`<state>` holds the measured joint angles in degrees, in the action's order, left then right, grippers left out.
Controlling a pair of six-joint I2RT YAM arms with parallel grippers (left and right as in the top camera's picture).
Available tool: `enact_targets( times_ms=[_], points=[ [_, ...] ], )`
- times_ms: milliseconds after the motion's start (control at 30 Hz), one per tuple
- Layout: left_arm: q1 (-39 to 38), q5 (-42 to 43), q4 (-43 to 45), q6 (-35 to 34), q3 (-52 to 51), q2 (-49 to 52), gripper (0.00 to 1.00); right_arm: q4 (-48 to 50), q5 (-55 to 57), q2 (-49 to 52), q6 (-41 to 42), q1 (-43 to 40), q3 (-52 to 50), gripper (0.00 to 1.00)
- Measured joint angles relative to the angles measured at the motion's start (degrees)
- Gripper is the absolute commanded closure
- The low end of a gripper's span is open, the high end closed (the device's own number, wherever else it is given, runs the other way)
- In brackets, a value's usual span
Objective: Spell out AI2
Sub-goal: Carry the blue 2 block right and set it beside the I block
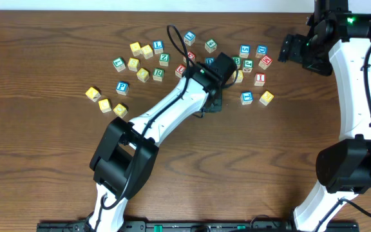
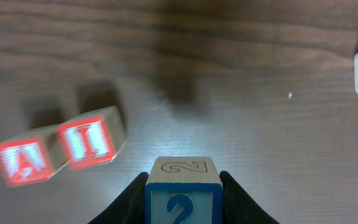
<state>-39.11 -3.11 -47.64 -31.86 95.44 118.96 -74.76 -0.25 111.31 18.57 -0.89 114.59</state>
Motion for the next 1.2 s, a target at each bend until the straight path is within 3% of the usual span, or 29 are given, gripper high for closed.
enact_targets(
  times_ms=[233,1000,1200],
  points=[
    [0.11,-0.02,9.25,-1.01,-6.08,0.09,0.68,-2.01,-0.02,0.00,0.00,0.00,0.00,0.11],
    [1.09,-3.10,14.27,-1.95,-7.72,3.87,0.68,-4.13,0.00,0.00,0.00,0.15,0.00,0.11],
    [2.01,-3.21,14.19,-3.15,-7.72,3.91,0.57,-4.11,-0.02,0.00,0.00,0.26,0.00,0.11]
  ],
)
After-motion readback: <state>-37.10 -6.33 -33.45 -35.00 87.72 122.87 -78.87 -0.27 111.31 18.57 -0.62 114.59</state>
